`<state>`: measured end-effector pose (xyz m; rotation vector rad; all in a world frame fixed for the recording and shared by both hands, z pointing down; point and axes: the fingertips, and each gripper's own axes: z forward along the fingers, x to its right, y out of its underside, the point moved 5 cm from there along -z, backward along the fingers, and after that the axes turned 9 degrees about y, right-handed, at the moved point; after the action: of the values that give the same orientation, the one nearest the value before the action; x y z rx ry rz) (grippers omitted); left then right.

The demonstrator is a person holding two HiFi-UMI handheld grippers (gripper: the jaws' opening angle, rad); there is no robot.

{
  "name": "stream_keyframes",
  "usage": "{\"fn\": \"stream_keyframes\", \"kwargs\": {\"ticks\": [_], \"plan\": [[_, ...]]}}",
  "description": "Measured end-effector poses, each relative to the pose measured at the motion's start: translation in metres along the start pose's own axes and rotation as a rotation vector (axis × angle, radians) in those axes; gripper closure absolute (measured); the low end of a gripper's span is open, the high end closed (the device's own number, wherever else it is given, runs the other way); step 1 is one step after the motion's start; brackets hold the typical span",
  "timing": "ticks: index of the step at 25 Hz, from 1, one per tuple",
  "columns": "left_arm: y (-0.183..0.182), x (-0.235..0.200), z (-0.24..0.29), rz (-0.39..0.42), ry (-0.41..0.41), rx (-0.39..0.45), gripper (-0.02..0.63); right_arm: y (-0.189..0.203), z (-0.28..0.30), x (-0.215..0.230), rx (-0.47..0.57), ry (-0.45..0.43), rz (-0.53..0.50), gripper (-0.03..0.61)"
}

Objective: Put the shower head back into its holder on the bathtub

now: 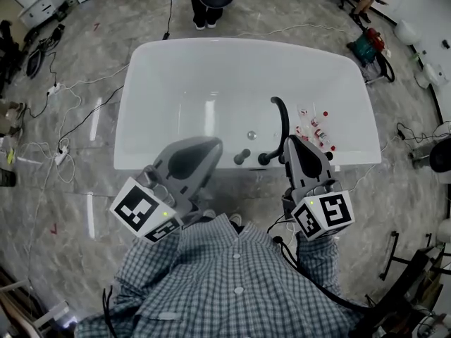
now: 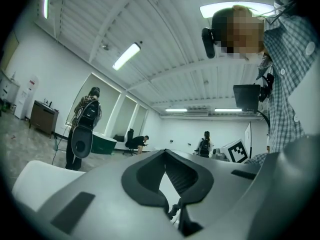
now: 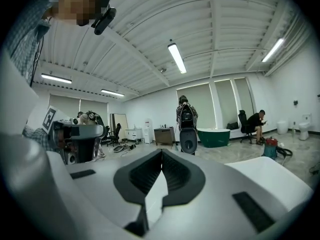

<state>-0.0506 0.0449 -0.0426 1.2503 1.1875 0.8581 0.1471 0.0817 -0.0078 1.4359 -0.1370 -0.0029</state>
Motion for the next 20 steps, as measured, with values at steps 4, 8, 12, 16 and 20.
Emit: {"fn": "stream_keyframes", "kwargs": {"ticks": [4, 8, 12, 16, 20], "plan": [[0.006, -0.003, 0.006, 0.013, -0.001, 0.001, 0.606, 0.002, 0.004, 0.003, 0.013, -0.020, -0.017, 0.560], [0.005, -0.004, 0.009, 0.012, 0.005, 0.002, 0.606, -0.003, 0.007, 0.001, 0.015, -0.030, -0.034, 0.560], [0.006, -0.004, 0.011, 0.006, 0.010, -0.001, 0.606, -0.005, 0.007, 0.002, 0.012, -0.031, -0.030, 0.560], [0.002, -0.003, 0.013, 0.004, 0.020, -0.002, 0.606, -0.010, 0.005, 0.003, 0.008, -0.025, -0.028, 0.560], [0.004, 0.002, 0.011, 0.004, 0.032, -0.001, 0.606, -0.006, -0.001, 0.000, 0.006, -0.017, -0.022, 0.560]]}}
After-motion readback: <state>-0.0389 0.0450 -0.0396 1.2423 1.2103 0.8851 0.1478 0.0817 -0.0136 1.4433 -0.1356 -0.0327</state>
